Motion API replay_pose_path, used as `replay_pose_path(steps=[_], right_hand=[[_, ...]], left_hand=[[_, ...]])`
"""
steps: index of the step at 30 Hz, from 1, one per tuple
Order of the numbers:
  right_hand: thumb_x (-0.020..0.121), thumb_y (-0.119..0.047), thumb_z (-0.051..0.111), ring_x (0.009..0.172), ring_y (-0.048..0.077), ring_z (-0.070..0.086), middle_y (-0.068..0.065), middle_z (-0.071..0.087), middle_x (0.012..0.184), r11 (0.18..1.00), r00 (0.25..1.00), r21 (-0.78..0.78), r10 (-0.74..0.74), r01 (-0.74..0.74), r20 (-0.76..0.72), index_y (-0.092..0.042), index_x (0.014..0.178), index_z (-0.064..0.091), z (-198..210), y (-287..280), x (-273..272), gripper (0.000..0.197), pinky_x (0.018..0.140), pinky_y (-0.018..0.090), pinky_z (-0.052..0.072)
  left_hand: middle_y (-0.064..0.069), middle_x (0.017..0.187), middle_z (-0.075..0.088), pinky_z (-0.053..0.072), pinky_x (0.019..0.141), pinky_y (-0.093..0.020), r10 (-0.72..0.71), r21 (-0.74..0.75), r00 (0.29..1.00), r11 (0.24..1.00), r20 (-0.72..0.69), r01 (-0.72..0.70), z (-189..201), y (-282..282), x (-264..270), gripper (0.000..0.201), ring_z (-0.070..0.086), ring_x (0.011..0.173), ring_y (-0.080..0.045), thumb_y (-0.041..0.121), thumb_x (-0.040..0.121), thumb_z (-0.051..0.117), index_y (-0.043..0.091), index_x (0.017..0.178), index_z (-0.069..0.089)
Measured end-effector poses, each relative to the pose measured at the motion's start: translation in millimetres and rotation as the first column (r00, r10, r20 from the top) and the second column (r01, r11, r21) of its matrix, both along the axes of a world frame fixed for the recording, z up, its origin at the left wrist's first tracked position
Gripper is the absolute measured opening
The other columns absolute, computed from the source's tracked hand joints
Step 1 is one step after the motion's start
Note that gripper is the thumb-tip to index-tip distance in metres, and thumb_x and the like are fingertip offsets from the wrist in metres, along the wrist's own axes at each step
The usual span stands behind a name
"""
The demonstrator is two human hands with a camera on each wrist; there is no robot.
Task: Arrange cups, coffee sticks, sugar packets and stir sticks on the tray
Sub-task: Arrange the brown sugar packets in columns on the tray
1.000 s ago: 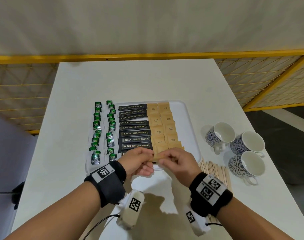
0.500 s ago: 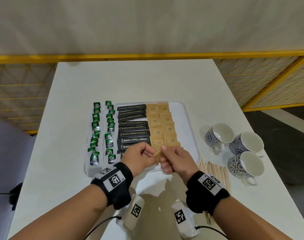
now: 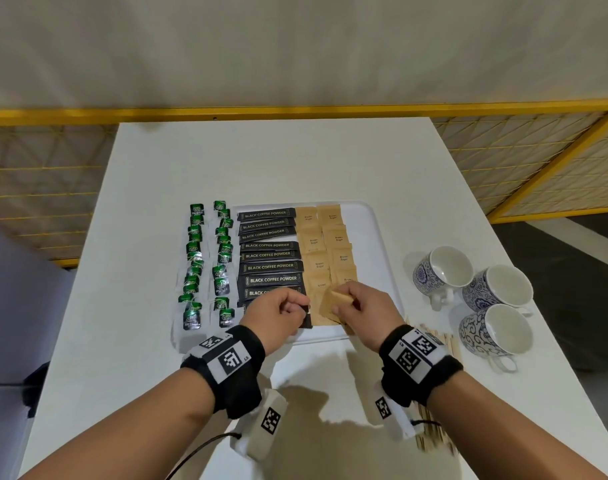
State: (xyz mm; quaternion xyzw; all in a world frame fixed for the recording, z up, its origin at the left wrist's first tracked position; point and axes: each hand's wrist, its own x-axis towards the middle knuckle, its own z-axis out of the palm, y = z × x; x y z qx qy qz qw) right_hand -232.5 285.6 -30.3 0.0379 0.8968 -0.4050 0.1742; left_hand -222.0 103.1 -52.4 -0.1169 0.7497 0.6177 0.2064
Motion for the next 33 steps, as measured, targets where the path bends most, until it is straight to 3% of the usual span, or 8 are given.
replay_pose_path(steps=[2, 8, 12, 14, 17, 20, 26, 33], right_hand=[[0.091, -0.014, 0.057, 0.089, 0.012, 0.056, -0.007, 0.059, 0.1, 0.996, 0.996, 0.013, 0.089, -0.089, 0.01, -0.021, 0.115, 0.064, 1.4, -1.1, -2.4, 0.026, 0.085, 0.026, 0.047], [0.084, -0.015, 0.067, 0.074, 0.019, 0.058, 0.002, 0.059, 0.081, 0.991, 0.988, -0.008, 0.134, -0.134, 0.078, -0.029, 0.111, 0.064, -3.3, -5.7, -6.7, 0.031, 0.076, 0.036, 0.055], [0.081, -0.022, 0.071, 0.078, 0.01, 0.053, -0.004, 0.056, 0.092, 0.975, 0.981, 0.104, 0.195, -0.195, 0.014, -0.028, 0.117, 0.063, -5.4, -4.0, -6.2, 0.037, 0.077, 0.023, 0.045], [0.082, -0.022, 0.07, 0.085, 0.007, 0.052, -0.005, 0.051, 0.103, 0.984, 0.988, 0.11, 0.145, -0.139, -0.049, -0.026, 0.119, 0.062, -6.9, 0.8, -6.3, 0.038, 0.08, 0.016, 0.042], [0.083, -0.014, 0.066, 0.078, -0.002, 0.052, -0.006, 0.052, 0.099, 0.996, 0.989, 0.064, -0.056, 0.065, -0.135, -0.026, 0.107, 0.065, -7.5, 16.7, -6.9, 0.027, 0.07, 0.004, 0.038], [0.079, -0.017, 0.069, 0.074, 0.004, 0.054, -0.003, 0.052, 0.101, 0.984, 0.983, 0.086, -0.145, 0.155, -0.114, -0.03, 0.103, 0.059, -11.6, 31.3, -5.1, 0.029, 0.074, 0.022, 0.048], [0.072, -0.025, 0.075, 0.076, 0.009, 0.053, -0.006, 0.051, 0.095, 0.98, 0.984, 0.094, -0.179, 0.176, 0.027, -0.026, 0.115, 0.052, -18.0, 33.5, -2.0, 0.049, 0.076, 0.028, 0.049], [0.075, -0.025, 0.072, 0.081, 0.012, 0.053, -0.005, 0.051, 0.097, 0.983, 0.985, 0.091, -0.164, 0.159, 0.048, -0.025, 0.12, 0.049, -18.2, 30.8, -4.0, 0.051, 0.079, 0.03, 0.049]], left_hand=[[0.002, 0.073, 0.059, 0.053, 0.072, -0.034, 0.001, 0.002, 1.0, 1.0, 0.008, -0.001, -0.8, 0.7, -0.2, 0.027, 0.052, 0.062, -0.012, -0.003, 0.088, 0.054, 0.021, 0.087, 0.066], [0.0, 0.078, 0.06, 0.054, 0.08, -0.039, -0.021, 0.029, 0.998, 0.999, 0.056, 0.02, -2.0, 4.6, -3.1, 0.03, 0.056, 0.071, -0.017, -0.005, 0.085, 0.055, 0.024, 0.089, 0.065], [-0.001, 0.082, 0.06, 0.054, 0.082, -0.037, -0.04, 0.009, 0.997, 0.999, 0.067, 0.04, -1.5, 8.9, -5.8, 0.025, 0.057, 0.072, -0.015, -0.002, 0.086, 0.057, 0.019, 0.096, 0.067], [0.0, 0.083, 0.062, 0.056, 0.083, -0.034, -0.054, -0.019, 0.997, 0.998, 0.06, 0.055, 0.2, 10.7, -7.3, 0.024, 0.06, 0.072, -0.013, 0.001, 0.087, 0.058, 0.014, 0.106, 0.066], [-0.001, 0.09, 0.063, 0.057, 0.077, -0.027, -0.058, -0.064, 0.998, 0.996, 0.03, 0.06, 4.4, 13.1, -9.4, 0.027, 0.062, 0.07, -0.011, 0.004, 0.088, 0.057, 0.014, 0.111, 0.064], [0.003, 0.094, 0.053, 0.056, 0.085, -0.034, -0.128, -0.134, 0.992, 0.983, 0.006, 0.128, 5.0, 14.3, -11.8, 0.038, 0.06, 0.081, -0.016, 0.005, 0.087, 0.059, 0.018, 0.122, 0.059], [0.003, 0.112, 0.036, 0.05, 0.095, -0.037, -0.362, -0.287, 0.931, 0.887, 0.057, 0.362, 5.6, 17.3, -14.6, 0.054, 0.05, 0.105, -0.017, 0.019, 0.087, 0.06, 0.033, 0.137, 0.047], [0.0, 0.116, 0.04, 0.05, 0.094, -0.037, -0.254, -0.262, 0.966, 0.93, 0.054, 0.259, 7.2, 17.5, -14.5, 0.05, 0.054, 0.102, -0.017, 0.016, 0.08, 0.068, 0.018, 0.128, 0.056]])
